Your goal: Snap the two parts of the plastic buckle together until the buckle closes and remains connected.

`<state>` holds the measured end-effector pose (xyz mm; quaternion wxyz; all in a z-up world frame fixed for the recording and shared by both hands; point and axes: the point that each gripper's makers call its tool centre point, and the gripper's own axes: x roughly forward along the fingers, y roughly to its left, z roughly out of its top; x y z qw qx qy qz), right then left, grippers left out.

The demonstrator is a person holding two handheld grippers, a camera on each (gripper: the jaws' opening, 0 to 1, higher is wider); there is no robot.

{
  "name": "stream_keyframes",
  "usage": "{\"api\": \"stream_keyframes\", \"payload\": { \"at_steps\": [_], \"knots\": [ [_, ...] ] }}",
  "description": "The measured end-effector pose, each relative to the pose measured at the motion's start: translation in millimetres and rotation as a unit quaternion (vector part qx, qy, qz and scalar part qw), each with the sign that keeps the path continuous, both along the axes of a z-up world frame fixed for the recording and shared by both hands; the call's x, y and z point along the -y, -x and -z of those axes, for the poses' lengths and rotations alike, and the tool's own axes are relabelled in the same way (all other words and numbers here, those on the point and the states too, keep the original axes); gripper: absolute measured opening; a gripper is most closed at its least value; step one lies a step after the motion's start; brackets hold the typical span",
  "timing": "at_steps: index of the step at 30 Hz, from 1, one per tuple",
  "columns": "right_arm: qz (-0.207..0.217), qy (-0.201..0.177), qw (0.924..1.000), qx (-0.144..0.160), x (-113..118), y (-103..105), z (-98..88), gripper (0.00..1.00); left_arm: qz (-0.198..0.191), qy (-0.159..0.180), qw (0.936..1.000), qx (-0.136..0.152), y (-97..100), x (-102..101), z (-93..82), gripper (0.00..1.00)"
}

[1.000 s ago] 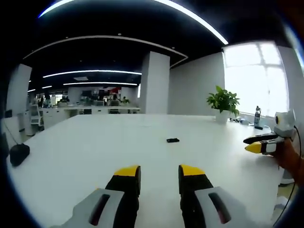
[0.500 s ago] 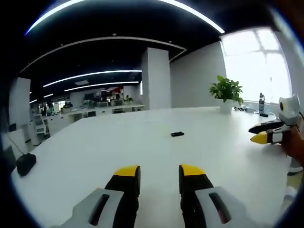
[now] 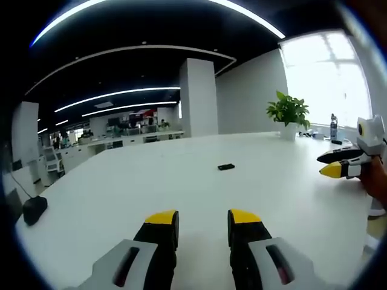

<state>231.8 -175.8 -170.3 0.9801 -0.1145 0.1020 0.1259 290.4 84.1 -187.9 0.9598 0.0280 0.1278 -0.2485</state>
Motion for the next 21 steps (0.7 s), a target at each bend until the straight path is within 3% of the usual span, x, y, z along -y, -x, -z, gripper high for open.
{"api": "stream_keyframes", "payload": {
  "at_steps": [5, 21],
  "knots": [
    [-0.005, 0.001, 1.0000, -0.007, -1.0, 0.6, 3.1, 0.35, 0.008, -0.005, 1.0000, 0.001, 0.7, 3.0, -0.2, 0.32],
    [0.015, 0.001, 0.9998, -0.011, 5.0, 0.0, 6.0, 0.35, 0.026, 0.028, 0.9992, 0.010, 3.0, 6.0, -8.7, 0.32]
  ]
}}
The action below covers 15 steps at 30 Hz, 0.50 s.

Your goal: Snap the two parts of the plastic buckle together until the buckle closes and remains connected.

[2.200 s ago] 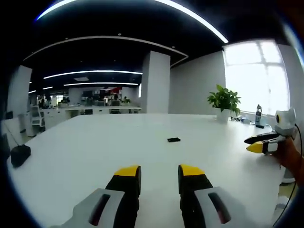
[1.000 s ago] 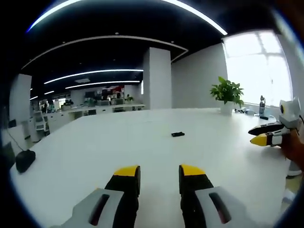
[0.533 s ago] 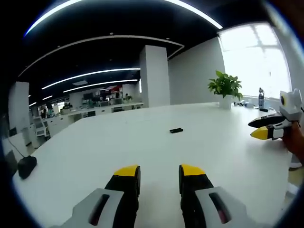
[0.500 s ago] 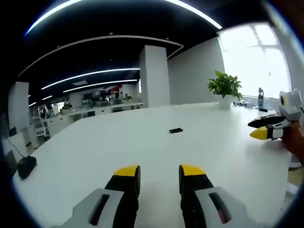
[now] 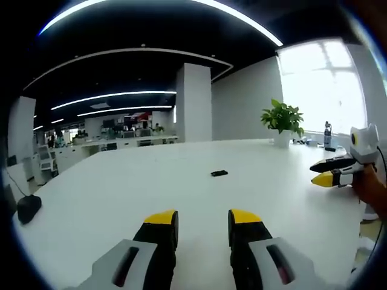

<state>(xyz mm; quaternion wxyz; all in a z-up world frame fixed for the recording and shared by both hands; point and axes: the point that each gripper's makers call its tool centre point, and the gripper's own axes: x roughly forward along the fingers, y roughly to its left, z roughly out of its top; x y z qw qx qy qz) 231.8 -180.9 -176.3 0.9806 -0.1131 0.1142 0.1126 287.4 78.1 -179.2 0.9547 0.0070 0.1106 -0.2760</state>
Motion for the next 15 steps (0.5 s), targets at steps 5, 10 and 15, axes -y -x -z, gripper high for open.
{"api": "stream_keyframes", "payload": {
  "at_steps": [5, 10, 15],
  "knots": [
    [0.007, 0.005, 1.0000, 0.001, 1.7, 0.0, 1.0, 0.35, 0.005, -0.004, 1.0000, -0.003, -0.7, 1.8, 1.6, 0.32],
    [0.008, 0.011, 0.9999, 0.000, 1.7, -0.8, 2.0, 0.35, 0.006, -0.004, 1.0000, -0.003, -1.3, 2.0, 1.9, 0.32],
    [0.002, 0.008, 0.9999, -0.008, -0.9, -1.5, 3.6, 0.36, 0.001, -0.005, 1.0000, -0.006, -1.9, 0.5, 3.1, 0.32]
  ]
}}
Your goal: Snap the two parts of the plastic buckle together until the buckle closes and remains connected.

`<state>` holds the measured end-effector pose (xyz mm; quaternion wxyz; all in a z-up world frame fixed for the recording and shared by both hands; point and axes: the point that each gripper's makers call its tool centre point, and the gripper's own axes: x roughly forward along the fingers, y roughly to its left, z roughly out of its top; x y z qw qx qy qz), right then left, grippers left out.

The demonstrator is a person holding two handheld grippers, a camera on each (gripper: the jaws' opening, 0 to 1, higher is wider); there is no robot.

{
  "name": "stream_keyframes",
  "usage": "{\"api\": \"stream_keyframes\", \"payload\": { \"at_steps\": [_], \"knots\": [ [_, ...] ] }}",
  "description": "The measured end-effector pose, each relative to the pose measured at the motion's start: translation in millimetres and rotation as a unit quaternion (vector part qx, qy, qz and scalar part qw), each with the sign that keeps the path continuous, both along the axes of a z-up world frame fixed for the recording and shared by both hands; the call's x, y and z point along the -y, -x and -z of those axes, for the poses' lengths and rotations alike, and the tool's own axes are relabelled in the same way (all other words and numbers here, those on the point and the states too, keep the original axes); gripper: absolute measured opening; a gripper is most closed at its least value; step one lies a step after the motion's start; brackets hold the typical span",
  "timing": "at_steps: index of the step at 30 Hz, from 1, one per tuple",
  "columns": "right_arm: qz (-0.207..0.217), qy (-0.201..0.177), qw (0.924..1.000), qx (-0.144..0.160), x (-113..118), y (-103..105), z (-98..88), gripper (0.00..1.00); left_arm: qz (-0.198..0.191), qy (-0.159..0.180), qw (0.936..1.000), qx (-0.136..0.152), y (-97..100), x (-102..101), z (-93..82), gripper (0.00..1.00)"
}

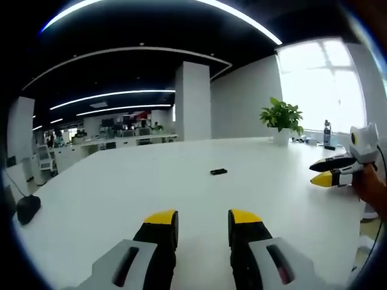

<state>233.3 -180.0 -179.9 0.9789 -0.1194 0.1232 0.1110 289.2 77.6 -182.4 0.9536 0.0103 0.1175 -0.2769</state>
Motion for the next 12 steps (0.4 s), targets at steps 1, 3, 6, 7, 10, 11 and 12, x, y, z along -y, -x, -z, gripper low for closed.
{"api": "stream_keyframes", "payload": {
  "at_steps": [1, 3, 6, 7, 10, 11, 12],
  "knots": [
    [0.000, -0.002, 1.0000, -0.003, -0.1, 0.0, 0.6, 0.36, -0.001, -0.001, 1.0000, -0.001, 0.1, 0.0, 0.5, 0.32],
    [-0.004, -0.005, 1.0000, -0.004, -0.8, 0.2, 0.4, 0.37, -0.002, -0.004, 1.0000, 0.000, 0.5, 0.0, 0.5, 0.32],
    [-0.009, -0.016, 0.9998, -0.008, -1.2, 0.7, 0.1, 0.37, -0.007, -0.006, 1.0000, 0.001, 2.0, -1.1, 0.2, 0.32],
    [-0.010, -0.018, 0.9998, -0.008, -1.2, 0.9, 0.1, 0.37, -0.008, -0.010, 0.9999, 0.004, 2.2, -1.0, -0.1, 0.32],
    [-0.014, -0.022, 0.9996, -0.014, -2.3, 1.2, 1.4, 0.37, -0.007, -0.009, 0.9999, -0.002, 2.8, -0.4, 1.0, 0.32],
    [-0.017, -0.024, 0.9994, -0.016, -2.9, 1.4, 1.6, 0.37, -0.010, -0.010, 0.9999, -0.004, 2.7, -1.2, 1.5, 0.32],
    [-0.019, -0.028, 0.9993, -0.017, -3.4, 1.6, 1.5, 0.37, -0.011, -0.011, 0.9999, -0.003, 2.5, -2.0, 1.1, 0.32]
  ]
}}
